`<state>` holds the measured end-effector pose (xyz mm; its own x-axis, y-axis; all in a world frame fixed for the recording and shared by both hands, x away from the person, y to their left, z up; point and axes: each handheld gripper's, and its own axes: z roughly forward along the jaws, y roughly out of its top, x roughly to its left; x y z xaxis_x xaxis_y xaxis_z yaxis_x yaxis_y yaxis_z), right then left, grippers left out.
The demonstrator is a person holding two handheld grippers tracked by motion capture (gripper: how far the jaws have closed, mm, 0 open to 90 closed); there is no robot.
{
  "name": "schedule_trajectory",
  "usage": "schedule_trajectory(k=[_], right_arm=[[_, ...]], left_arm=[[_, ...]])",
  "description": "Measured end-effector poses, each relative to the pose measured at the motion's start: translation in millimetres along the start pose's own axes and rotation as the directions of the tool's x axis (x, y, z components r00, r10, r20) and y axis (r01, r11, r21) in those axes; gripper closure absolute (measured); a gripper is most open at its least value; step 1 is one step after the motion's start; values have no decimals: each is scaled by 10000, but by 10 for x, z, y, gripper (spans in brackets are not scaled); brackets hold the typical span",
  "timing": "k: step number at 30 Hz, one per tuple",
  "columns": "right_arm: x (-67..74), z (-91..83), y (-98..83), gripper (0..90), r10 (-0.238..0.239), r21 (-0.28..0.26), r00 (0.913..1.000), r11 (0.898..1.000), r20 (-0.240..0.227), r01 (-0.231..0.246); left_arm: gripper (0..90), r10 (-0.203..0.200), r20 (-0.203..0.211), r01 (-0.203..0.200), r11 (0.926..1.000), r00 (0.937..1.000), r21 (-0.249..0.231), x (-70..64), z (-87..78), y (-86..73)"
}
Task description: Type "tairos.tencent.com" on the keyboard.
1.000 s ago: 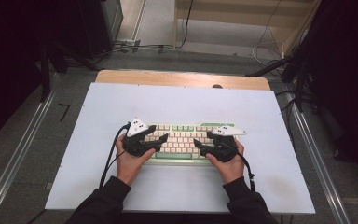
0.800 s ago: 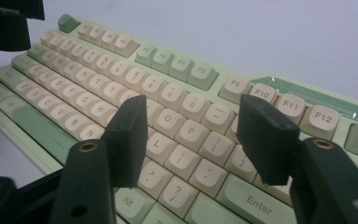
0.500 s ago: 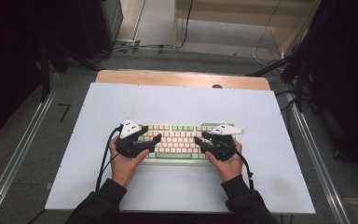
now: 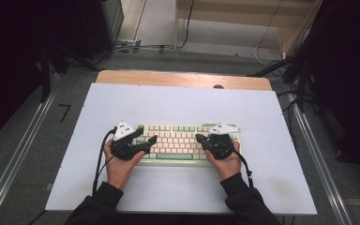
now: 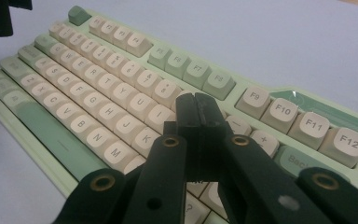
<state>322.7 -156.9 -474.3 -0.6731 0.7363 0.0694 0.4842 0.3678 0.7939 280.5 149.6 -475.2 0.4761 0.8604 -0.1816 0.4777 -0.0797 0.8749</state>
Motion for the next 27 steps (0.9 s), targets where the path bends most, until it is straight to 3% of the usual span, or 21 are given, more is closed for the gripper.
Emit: schedule_trajectory(k=[27], right_arm=[[33,207,23,876,-228,438,9996,9988,-138,234]], left_arm=[[372,-64,-114,65,9999,9999,101,18,-94,-72]])
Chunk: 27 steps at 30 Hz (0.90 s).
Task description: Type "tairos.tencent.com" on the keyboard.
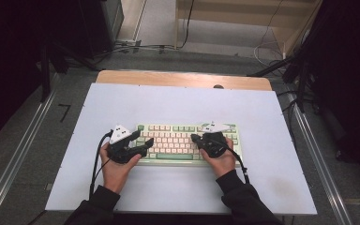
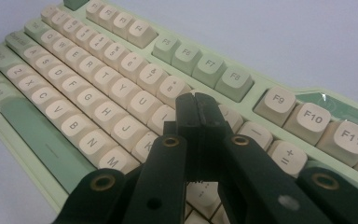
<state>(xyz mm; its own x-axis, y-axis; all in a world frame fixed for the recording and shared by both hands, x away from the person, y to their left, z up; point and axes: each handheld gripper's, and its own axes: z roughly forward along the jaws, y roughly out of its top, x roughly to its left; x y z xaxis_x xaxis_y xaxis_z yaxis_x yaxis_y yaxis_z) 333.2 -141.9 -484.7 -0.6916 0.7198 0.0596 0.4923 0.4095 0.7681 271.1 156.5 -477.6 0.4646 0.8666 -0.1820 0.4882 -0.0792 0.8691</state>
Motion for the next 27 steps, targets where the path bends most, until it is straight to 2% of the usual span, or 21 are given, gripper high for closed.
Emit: schedule_trajectory(k=[17,27], right_arm=[[17,71,-11,875,-107,263,9999,9996,63,105],[24,10,13,862,52,-60,9999,10000,-115,-52]], left_arm=[[372,-13,-39,12,10000,10000,-57,4,-24,-9],[372,-8,-13,8,10000,10000,-69,8,-30,-6]])
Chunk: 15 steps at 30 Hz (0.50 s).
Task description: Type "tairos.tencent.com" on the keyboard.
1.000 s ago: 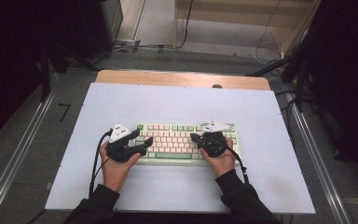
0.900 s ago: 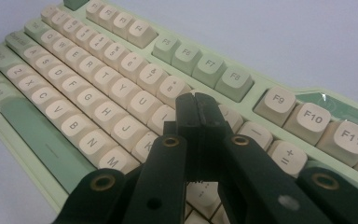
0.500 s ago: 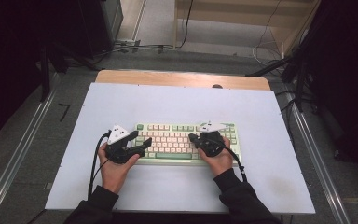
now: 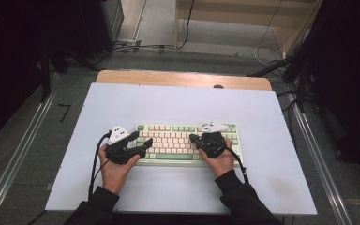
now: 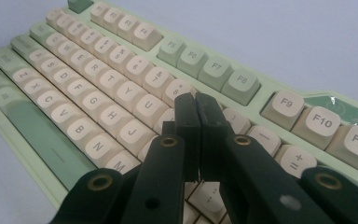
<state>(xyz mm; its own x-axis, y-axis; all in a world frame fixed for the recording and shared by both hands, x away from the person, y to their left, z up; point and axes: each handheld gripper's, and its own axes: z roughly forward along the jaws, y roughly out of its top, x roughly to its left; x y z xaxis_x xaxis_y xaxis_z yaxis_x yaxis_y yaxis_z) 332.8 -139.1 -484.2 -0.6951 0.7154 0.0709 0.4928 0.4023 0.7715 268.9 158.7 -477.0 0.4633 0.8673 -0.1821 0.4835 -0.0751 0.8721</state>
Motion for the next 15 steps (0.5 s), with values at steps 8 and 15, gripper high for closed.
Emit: schedule_trajectory(k=[8,15], right_arm=[[-27,-93,34,659,463,-515,9976,9975,-506,-489],[-50,-105,39,489,673,-705,9963,9950,-530,-709]], left_arm=[[372,-14,7,14,10000,10000,-2,5,-1,0],[372,-19,17,19,10000,10000,-10,3,-3,0]])
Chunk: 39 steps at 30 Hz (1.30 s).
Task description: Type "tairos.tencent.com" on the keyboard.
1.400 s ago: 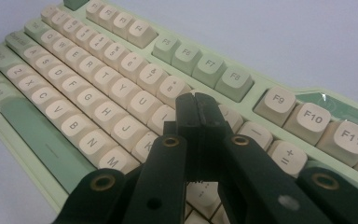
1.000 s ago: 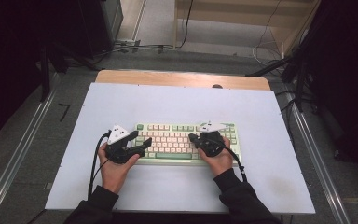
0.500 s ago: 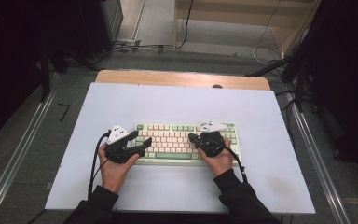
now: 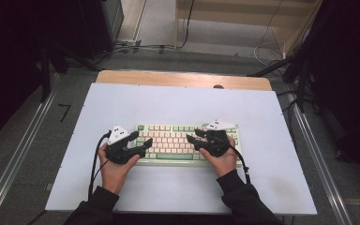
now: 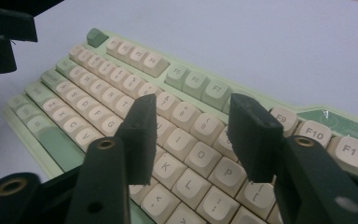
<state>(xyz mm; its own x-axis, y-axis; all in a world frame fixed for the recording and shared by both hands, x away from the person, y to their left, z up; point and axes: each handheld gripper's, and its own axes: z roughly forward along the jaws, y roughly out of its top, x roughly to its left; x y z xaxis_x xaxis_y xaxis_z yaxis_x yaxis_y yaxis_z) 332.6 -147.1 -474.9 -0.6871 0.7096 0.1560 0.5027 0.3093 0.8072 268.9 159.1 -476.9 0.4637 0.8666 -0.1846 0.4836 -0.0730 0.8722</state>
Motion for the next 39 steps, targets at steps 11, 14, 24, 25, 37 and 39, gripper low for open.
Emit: schedule_trajectory(k=[11,14,24,25,37,39], right_arm=[[-2,-14,0,430,15,105,9999,9999,116,-16],[-5,-20,0,430,-11,116,9999,9999,130,10],[-10,-55,6,431,2,59,9998,10000,189,-3],[-9,-59,7,432,14,50,9998,10000,181,-15],[-15,-76,-3,433,46,88,9999,9999,150,-47],[-16,-87,-8,433,81,76,9998,9999,179,-82]], left_arm=[[463,46,237,-47,10000,9997,44,0,-5,-2],[544,118,455,-123,9999,9989,93,-7,-3,-2],[809,250,998,-282,9991,9947,308,-24,9,-4],[840,264,1044,-301,9990,9942,342,-29,13,-5],[900,547,1282,-634,9959,9902,644,-67,53,-10],[900,543,1270,-634,9956,9904,684,-63,65,-9]])
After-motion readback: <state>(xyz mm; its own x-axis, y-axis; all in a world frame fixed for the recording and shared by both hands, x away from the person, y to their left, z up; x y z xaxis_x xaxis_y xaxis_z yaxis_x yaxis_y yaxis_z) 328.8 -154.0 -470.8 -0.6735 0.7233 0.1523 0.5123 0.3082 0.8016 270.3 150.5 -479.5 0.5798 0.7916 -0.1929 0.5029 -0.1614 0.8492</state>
